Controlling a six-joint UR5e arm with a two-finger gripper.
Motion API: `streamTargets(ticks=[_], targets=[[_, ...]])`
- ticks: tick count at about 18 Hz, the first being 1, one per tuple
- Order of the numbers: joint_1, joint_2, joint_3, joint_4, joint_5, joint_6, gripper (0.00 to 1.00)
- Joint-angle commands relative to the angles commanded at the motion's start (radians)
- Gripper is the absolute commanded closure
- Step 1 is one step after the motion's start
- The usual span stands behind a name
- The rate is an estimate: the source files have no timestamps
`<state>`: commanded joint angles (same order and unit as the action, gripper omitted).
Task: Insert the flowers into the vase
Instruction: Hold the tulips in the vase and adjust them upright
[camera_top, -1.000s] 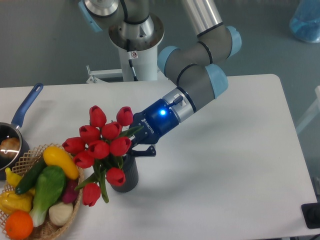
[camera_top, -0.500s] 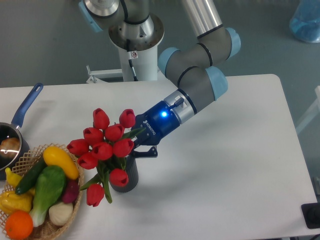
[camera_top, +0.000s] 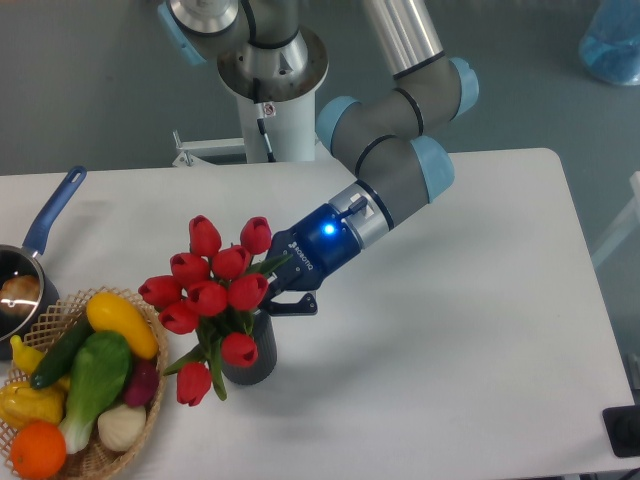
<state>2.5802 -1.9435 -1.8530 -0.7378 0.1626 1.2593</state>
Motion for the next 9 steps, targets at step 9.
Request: streamTargets(ticks=[9], targets=[[0.011, -0.014, -0.051, 0.000, -0.002, 0.071, 0.79]])
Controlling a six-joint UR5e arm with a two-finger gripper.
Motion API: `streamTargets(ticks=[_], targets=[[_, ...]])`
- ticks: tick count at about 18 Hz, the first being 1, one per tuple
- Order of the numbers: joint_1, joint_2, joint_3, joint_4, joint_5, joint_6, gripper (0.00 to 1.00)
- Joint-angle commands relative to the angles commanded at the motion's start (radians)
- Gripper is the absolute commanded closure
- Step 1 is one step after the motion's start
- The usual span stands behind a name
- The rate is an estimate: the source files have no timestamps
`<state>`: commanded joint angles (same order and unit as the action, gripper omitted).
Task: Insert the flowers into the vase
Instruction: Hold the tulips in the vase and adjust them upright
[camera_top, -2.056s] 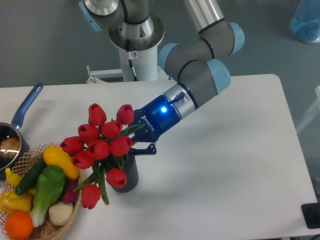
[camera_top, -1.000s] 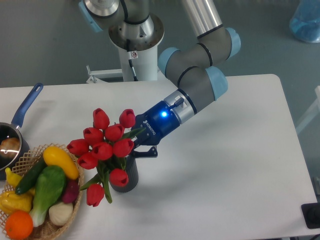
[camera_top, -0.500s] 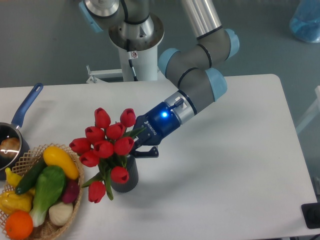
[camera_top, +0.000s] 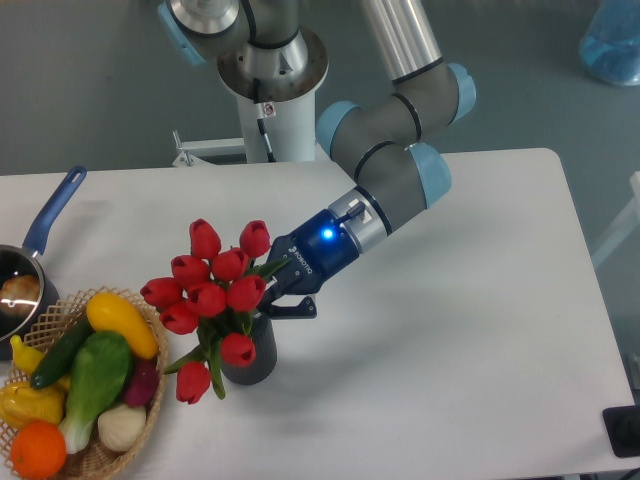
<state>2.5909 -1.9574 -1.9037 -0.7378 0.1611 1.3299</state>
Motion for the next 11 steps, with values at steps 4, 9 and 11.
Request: streamTargets(ticks=[4, 9, 11], targets=[[0.003, -0.002, -0.011, 0.000, -0.002, 0.017, 0.78], [0.005, 0.000, -0.017, 0.002, -0.002, 0.020, 0.78], [0.005, -0.002, -0.018, 0.000, -0.002, 0.020, 0.78]])
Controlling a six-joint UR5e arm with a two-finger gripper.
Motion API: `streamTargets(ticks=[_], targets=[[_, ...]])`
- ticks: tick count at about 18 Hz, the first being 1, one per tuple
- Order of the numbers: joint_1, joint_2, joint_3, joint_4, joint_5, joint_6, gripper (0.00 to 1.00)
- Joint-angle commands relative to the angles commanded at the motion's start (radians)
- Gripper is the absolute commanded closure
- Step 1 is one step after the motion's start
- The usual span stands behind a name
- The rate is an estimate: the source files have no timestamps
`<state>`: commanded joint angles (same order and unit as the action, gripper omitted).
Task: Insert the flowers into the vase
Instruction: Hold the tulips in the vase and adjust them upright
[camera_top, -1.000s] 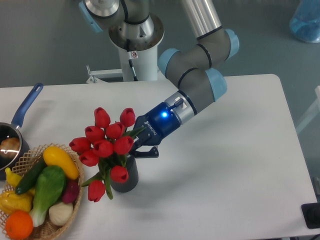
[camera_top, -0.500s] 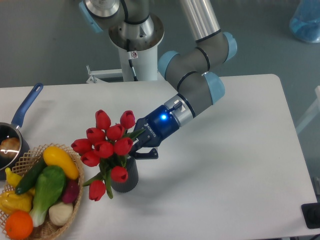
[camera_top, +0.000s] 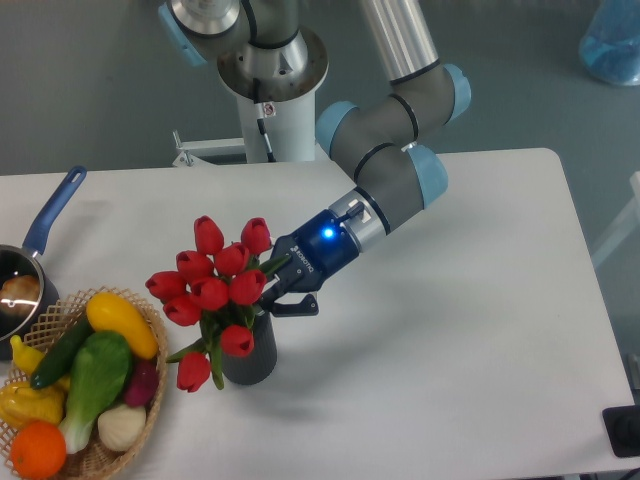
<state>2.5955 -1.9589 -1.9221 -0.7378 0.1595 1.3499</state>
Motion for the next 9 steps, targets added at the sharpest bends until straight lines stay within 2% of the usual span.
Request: streamTargets(ticks=[9], targets=[[0.011, 0.002, -0.029, 0.000, 0.000, 0.041, 0.77]])
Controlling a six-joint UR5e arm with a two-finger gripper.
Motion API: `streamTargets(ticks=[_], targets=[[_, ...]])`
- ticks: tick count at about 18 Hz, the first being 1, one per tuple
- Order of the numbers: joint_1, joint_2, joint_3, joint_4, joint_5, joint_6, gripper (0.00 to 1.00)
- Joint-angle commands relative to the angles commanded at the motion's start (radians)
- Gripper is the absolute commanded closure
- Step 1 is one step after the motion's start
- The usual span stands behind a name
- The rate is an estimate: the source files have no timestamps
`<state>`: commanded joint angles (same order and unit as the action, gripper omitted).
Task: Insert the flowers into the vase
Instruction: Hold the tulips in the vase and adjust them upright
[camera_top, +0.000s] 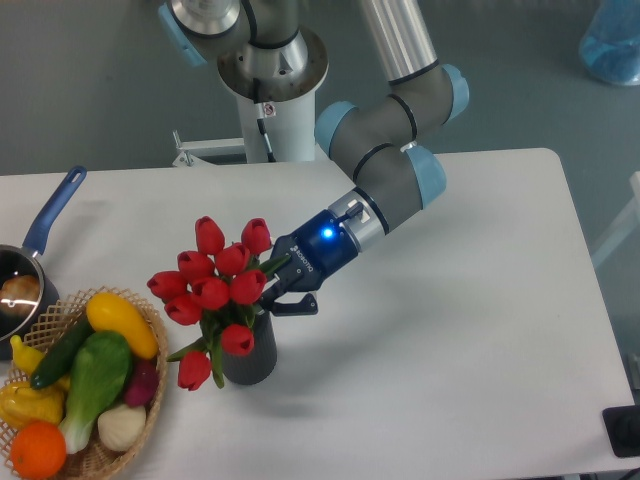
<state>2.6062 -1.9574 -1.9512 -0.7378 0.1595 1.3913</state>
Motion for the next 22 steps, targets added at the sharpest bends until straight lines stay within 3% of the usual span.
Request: streamTargets(ticks=[15, 22], targets=[[-0.005, -0.003, -0.003, -0.002, 0.003, 0.021, 0.72], [-0.005, -0.008, -0.003, -0.002, 0.003, 0.035, 0.66]])
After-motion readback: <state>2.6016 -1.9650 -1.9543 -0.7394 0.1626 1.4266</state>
